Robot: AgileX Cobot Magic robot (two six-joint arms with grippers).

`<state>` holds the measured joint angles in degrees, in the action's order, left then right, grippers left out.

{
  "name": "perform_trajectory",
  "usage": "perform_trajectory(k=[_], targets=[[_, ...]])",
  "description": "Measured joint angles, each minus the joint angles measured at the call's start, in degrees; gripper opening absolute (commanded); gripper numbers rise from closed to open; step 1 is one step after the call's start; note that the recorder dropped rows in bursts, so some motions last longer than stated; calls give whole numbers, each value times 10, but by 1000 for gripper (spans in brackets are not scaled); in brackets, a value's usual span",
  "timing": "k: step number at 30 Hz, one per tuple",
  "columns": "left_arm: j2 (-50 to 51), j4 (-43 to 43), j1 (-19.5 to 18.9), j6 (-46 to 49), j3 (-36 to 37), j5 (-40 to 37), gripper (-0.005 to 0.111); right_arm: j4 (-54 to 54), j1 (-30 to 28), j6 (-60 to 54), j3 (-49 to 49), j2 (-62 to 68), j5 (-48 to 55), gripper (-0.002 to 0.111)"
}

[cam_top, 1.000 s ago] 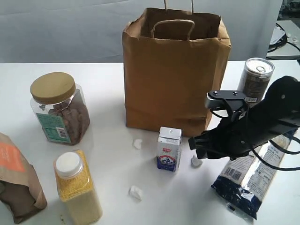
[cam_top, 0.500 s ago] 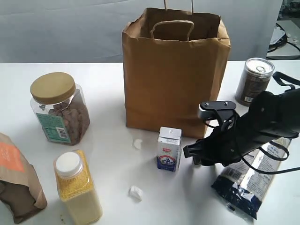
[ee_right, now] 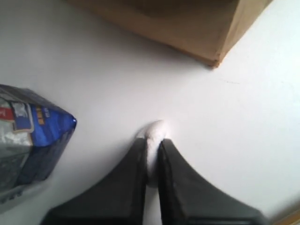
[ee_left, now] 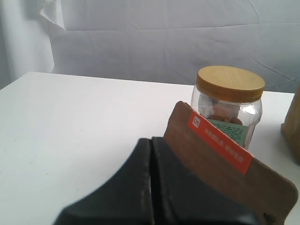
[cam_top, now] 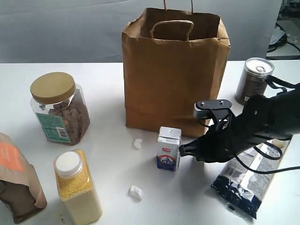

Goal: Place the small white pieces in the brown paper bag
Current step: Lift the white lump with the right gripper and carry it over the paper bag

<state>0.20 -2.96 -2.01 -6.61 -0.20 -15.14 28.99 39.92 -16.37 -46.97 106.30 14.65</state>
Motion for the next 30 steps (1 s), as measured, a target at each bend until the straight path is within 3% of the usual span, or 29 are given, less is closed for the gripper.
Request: perform_trajectory(k=[4, 8, 13, 18, 24, 30], targets=[[0, 0, 0, 0, 0, 0, 0, 0, 0, 16, 37, -40, -13, 0], [0, 0, 0, 0, 0, 0, 0, 0, 0, 27, 115, -126, -88, 0], [0, 0, 0, 0, 0, 0, 0, 0, 0, 28, 201, -296, -173, 0], [0, 0, 0, 0, 0, 0, 0, 0, 0, 28, 213, -455, -245, 0], [0, 0, 0, 0, 0, 0, 0, -17, 0, 28, 126, -525, -293, 0], [0, 0, 0, 0, 0, 0, 0, -28, 0, 22, -31, -427, -227, 0]])
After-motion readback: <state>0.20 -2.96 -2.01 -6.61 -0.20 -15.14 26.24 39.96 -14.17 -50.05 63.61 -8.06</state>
